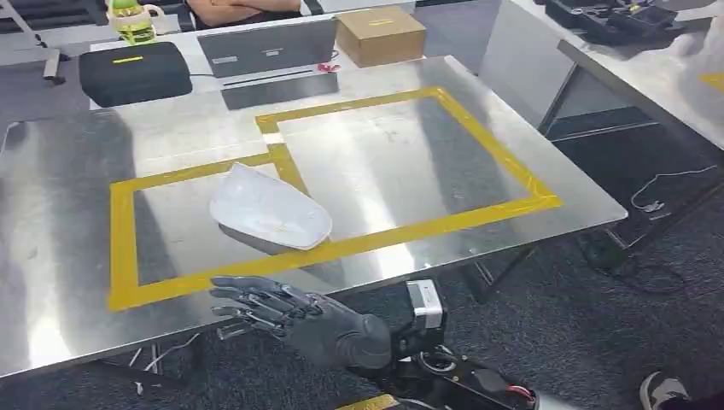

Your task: Take the parts from the cabinet and place them on the table.

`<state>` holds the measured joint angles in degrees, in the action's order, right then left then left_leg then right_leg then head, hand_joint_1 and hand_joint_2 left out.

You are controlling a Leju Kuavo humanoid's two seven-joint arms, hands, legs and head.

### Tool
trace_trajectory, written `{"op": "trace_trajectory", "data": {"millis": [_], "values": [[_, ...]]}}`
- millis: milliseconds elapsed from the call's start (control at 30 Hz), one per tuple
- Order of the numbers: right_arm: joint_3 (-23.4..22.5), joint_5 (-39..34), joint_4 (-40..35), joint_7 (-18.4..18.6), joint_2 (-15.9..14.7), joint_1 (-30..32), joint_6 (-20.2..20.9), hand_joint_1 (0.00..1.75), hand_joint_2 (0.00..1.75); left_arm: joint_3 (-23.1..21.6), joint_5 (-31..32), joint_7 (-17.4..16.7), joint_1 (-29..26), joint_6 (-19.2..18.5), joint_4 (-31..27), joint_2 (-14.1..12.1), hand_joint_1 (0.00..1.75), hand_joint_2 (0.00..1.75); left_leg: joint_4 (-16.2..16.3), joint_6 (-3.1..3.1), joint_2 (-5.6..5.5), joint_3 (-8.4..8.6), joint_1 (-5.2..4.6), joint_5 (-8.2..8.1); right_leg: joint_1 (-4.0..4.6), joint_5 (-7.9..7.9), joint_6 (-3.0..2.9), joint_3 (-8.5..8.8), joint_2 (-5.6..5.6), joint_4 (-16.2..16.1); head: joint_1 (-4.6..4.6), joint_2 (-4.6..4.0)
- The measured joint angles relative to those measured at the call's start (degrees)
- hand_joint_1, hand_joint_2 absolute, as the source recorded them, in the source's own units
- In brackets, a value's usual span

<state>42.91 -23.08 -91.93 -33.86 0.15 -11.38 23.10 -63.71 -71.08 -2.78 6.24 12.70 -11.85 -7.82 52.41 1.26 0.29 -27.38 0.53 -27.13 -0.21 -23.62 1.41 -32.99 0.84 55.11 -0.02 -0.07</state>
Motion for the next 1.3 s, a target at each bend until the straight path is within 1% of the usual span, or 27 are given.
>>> {"op": "trace_trajectory", "data": {"millis": [33,100,167,200,233,300,333,367,400,433,500,533,600,667,700,733,767,933,1000,1033,1067,1100,1133,1167,1233,1267,1300], "values": [[0.11,-0.17,-0.04,-0.11,-0.15,-0.06,0.15,0.0,0.0,0.0,-0.15,-0.02,-0.01,0.0,0.0,0.0,0.0,0.0,-0.37,0.16,0.33,0.29,-0.08,0.09,0.17,-1.42,0.2,-0.79,-0.11,1.73,0.33,0.0],[0.26,-0.52,-0.02,-0.13,-0.43,-0.07,0.26,0.0,0.0,-0.02,-0.2,-0.02,0.0,0.0,0.0,-0.02,0.0,0.0,-0.37,0.31,0.87,0.36,-0.01,0.07,-0.14,-5.79,0.51,-4.71,-0.22,10.85,1.22,0.0],[0.44,-0.61,0.0,-0.15,-0.85,0.2,0.28,0.0,0.0,-0.02,-0.26,-0.02,-0.03,0.0,0.0,0.0,0.0,0.0,-0.32,0.26,1.51,0.42,-0.03,-0.11,-0.41,-8.13,0.93,-8.36,-0.3,18.56,1.42,0.0],[0.48,-0.65,0.0,-0.15,-0.98,0.33,0.28,0.0,0.0,-0.02,-0.31,-0.02,-0.03,0.0,0.0,0.0,0.0,0.0,-0.32,0.13,1.82,0.63,0.02,-0.26,-0.53,-7.14,1.09,-8.28,-0.45,18.22,1.62,0.0],[0.55,-0.65,0.0,-0.17,-1.09,0.33,0.28,0.0,0.0,-0.02,-0.31,-0.02,-0.03,0.0,0.02,0.06,0.0,0.0,-0.3,-0.06,2.13,0.92,0.1,-0.5,-0.66,-5.1,1.14,-6.84,-0.66,15.25,1.83,0.0],[0.66,-0.68,0.0,-0.2,-1.22,0.31,0.35,0.0,0.0,-0.04,-0.31,0.0,-0.02,0.0,0.02,0.15,0.0,0.0,-0.21,-0.63,2.73,2.01,0.25,-1.28,-0.86,0.57,1.1,-1.25,-2.27,4.42,2.32,0.0],[0.7,-0.68,0.02,-0.22,-1.27,0.29,0.37,0.0,0.0,-0.04,-0.31,0.02,-0.05,0.0,0.02,0.11,0.0,0.0,-0.24,-1.05,3.06,2.26,0.12,-1.67,-0.34,-0.33,1.05,0.19,-4.43,1.79,2.45,0.0],[0.74,-0.68,-0.02,-0.2,-1.29,0.17,0.44,0.0,0.0,-0.04,-0.31,0.02,0.07,0.0,0.02,0.06,0.0,0.0,0.3,-1.45,3.27,2.22,-0.33,-1.94,0.1,-0.35,0.59,1.09,-4.42,0.91,2.62,0.0],[0.74,-0.68,-0.02,-0.26,-1.29,0.07,0.46,0.0,0.0,-0.04,-0.31,0.02,0.08,0.0,0.02,0.02,0.0,0.0,0.35,-1.68,3.73,1.86,-0.49,-1.89,-0.02,-0.97,-0.25,0.88,-3.96,0.76,2.47,0.0],[0.74,-0.7,-0.02,-0.28,-1.33,0.09,0.46,0.0,0.0,-0.07,-0.31,0.02,0.1,0.0,0.02,0.04,0.0,0.0,0.32,-1.81,4.38,1.89,-0.52,-1.88,0.04,-0.93,-0.4,0.57,-3.29,0.81,1.9,0.0],[0.76,-0.89,-0.06,-0.31,-1.38,0.06,0.57,0.0,0.0,-0.07,-0.39,-0.46,0.2,-0.07,0.02,0.06,0.0,0.0,0.47,-2.36,5.3,2.22,-0.49,-2.43,-0.33,-0.72,-1.03,0.92,-2.08,0.39,1.92,0.0],[0.76,-0.94,-0.09,-0.39,-1.38,0.03,0.68,0.0,0.0,-0.07,-0.5,-0.61,0.26,-0.11,0.02,0.11,0.0,0.0,1.86,-2.67,3.17,1.97,-0.15,-3.59,-0.47,-0.61,-1.22,1.0,-1.78,0.25,1.66,0.0],[0.79,-1.03,-0.09,-0.42,-1.38,-0.14,0.76,0.0,0.0,-0.07,-0.63,-0.77,0.42,-0.24,0.02,0.13,0.0,0.0,10.9,-2.9,0.42,-2.87,0.01,-8.27,-0.53,-0.48,-1.72,0.66,-0.96,0.24,0.42,0.0],[0.83,-1.05,-0.04,-0.41,-1.4,0.01,0.79,0.0,0.0,-0.07,-0.85,-0.79,0.27,-0.24,0.02,0.15,0.0,0.0,19.62,-3.02,0.15,-7.9,0.03,-10.97,-0.48,-0.34,-1.92,0.34,0.04,0.24,0.11,0.0],[0.85,-1.09,-0.04,-0.44,-1.4,0.05,0.83,0.0,0.0,-0.07,-0.96,-0.79,0.08,-0.24,0.02,0.15,0.0,0.0,20.61,-3.01,0.14,-8.86,0.03,-10.25,-0.48,-0.25,-2.02,0.28,0.69,0.24,-0.02,0.0],[0.87,-1.09,-0.04,-0.44,-1.4,0.04,0.87,0.0,0.0,-0.07,-1.09,-0.79,-0.05,-0.22,0.02,0.17,0.0,0.0,18.57,-2.93,0.13,-8.3,0.04,-8.1,-0.49,-0.16,-1.97,0.27,1.36,0.24,-0.15,0.0],[0.9,-1.14,-0.04,-0.46,-1.42,0.04,0.87,0.0,0.0,-0.07,-1.18,-0.79,-0.08,-0.17,0.02,0.13,0.0,0.0,14.02,-2.75,-0.08,-6.48,0.11,-4.99,-0.5,-0.06,-1.83,0.28,2.08,0.24,-0.33,0.0],[0.9,-1.2,-0.04,-0.46,-1.4,0.03,0.9,0.0,0.0,-0.07,-1.2,-0.76,-0.07,-0.18,0.02,0.11,0.0,0.0,12.02,-2.69,-0.26,-5.63,0.13,-3.87,-0.51,-0.01,-1.77,0.29,2.31,0.25,-0.37,0.0],[0.9,-1.27,-0.04,-0.48,-1.42,0.03,0.94,0.0,0.0,-0.07,-1.2,-0.72,-0.05,-0.17,0.02,0.04,0.0,0.0,8.66,-2.61,-0.85,-4.13,0.2,-2.14,-0.52,0.09,-1.62,0.27,2.66,0.25,-0.44,0.0],[0.92,-1.27,-0.04,-0.59,-1.4,-0.03,1.0,0.0,0.0,-0.04,-1.27,-0.68,0.01,-0.15,0.02,0.02,0.0,0.0,2.33,-2.47,-4.21,-1.58,0.45,-0.64,-0.34,0.34,-1.18,0.11,3.3,0.3,-0.63,0.0],[1.11,-1.27,-0.04,-0.61,-1.42,0.03,1.11,0.0,0.0,-0.02,-1.38,-0.63,0.09,-0.15,0.02,0.22,0.0,0.0,1.89,-0.99,-1.81,-1.78,0.11,0.37,-0.39,1.33,0.38,-1.2,5.43,-0.09,-0.24,0.0],[1.2,-1.29,-0.04,-0.61,-1.49,0.1,1.11,0.0,0.0,-0.02,-1.36,-0.63,0.24,-0.15,0.02,0.28,0.0,0.0,1.64,-0.45,-0.77,-1.95,0.35,0.76,-0.49,0.56,0.47,-1.51,4.33,0.82,-0.4,0.0],[1.27,-1.27,-0.06,-0.63,-1.51,-0.01,1.14,0.0,0.0,0.0,-1.38,-0.63,0.24,-0.15,0.02,0.24,0.0,0.0,1.61,-0.15,-0.63,-2.15,0.32,0.93,-0.18,-1.34,0.63,-2.31,2.49,2.72,0.18,0.0],[1.31,-1.29,-0.06,-0.66,-1.53,-0.01,1.11,0.0,0.0,0.02,-1.36,-0.61,0.19,-0.15,0.02,0.15,0.0,0.0,1.63,0.11,0.17,-2.51,0.16,1.1,-0.3,-5.1,0.94,-4.43,0.64,8.36,1.18,0.0],[1.4,-1.29,-0.04,-0.63,-1.6,0.05,1.07,0.0,0.0,0.0,-1.29,-0.57,-0.05,-0.18,0.02,0.13,0.0,0.0,1.71,0.37,1.64,-2.99,-0.19,1.37,-0.38,-9.75,1.24,-7.55,-0.28,17.82,1.46,0.0],[1.46,-1.29,-0.04,-0.61,-1.68,0.09,0.98,0.0,1.75,0.0,-1.18,-0.57,-0.14,-0.2,0.02,0.11,0.0,0.0,1.73,0.37,2.36,-3.15,-0.33,1.45,-0.37,-10.21,1.22,-7.55,-0.35,19.43,1.62,0.0],[1.49,-1.29,-0.04,-0.61,-1.75,0.15,0.92,0.0,1.75,0.0,-1.09,-0.55,-0.16,-0.24,0.02,0.11,0.0,0.0,1.75,0.36,3.02,-3.23,-0.48,1.5,-0.36,-9.26,1.07,-6.05,-0.44,17.85,1.84,0.0]]}}
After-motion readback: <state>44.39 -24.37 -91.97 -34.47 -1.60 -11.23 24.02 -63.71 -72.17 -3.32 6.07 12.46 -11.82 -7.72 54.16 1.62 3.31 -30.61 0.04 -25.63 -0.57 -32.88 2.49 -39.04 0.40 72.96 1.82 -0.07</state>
